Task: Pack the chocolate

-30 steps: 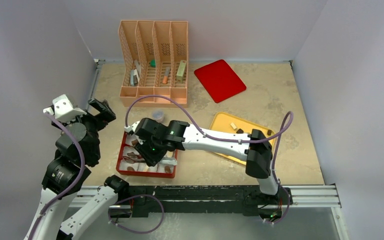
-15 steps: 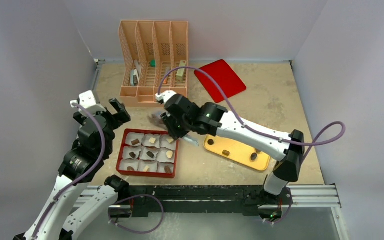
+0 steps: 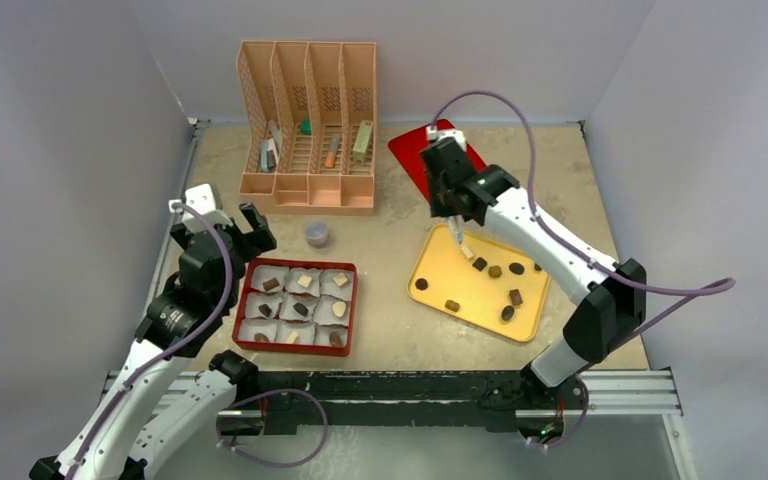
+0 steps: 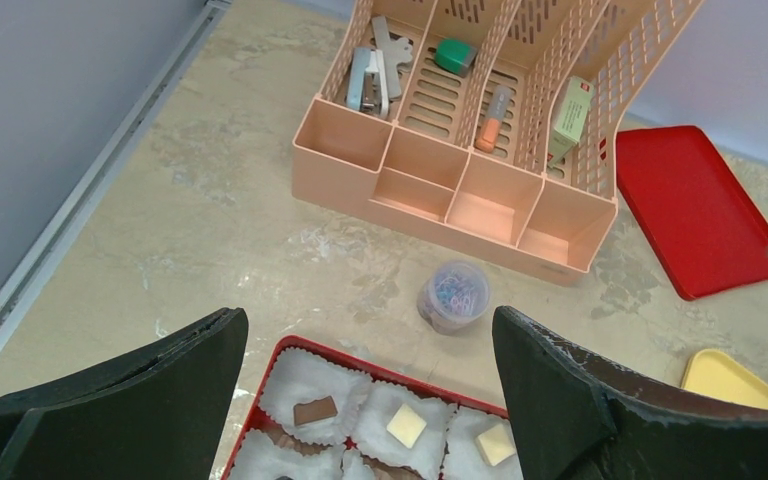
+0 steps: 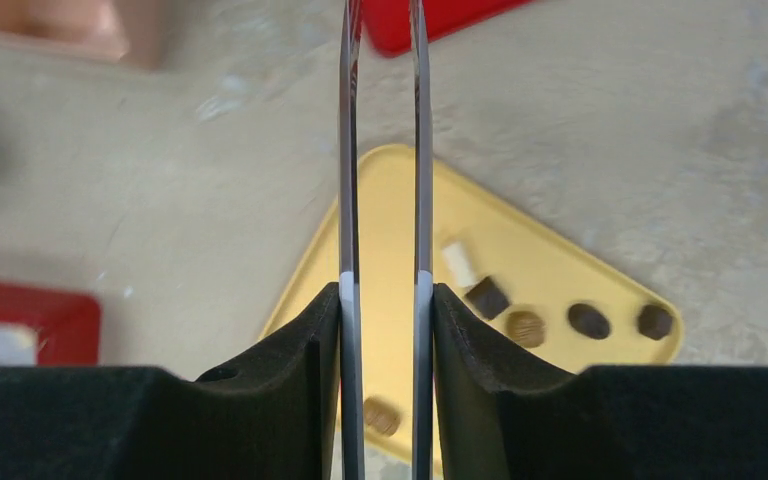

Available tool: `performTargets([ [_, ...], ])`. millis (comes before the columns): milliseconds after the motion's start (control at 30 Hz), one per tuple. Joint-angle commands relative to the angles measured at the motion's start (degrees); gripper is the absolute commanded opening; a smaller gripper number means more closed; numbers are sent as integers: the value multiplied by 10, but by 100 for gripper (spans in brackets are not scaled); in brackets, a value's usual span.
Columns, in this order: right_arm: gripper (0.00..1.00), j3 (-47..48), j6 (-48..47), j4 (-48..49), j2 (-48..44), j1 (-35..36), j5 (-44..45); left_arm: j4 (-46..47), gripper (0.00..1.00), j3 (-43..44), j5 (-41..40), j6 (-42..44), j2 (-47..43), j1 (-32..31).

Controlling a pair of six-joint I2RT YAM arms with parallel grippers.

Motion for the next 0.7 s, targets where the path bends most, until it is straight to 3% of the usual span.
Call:
performTargets([
  [0,37,-5,-19,66,-20,-77,58,36,92,-3,25,1,14,-2],
  [200,37,-39,-69,174,28,-181,60,30,92,-7,45,5,22,-2],
  [400,39,-6,-107,211,130,-271,18,28,93,-13,51,3,12,-2],
  [667,42,13,-114,244,200,-328,-18,24,93,-14,46,7,8,-2],
])
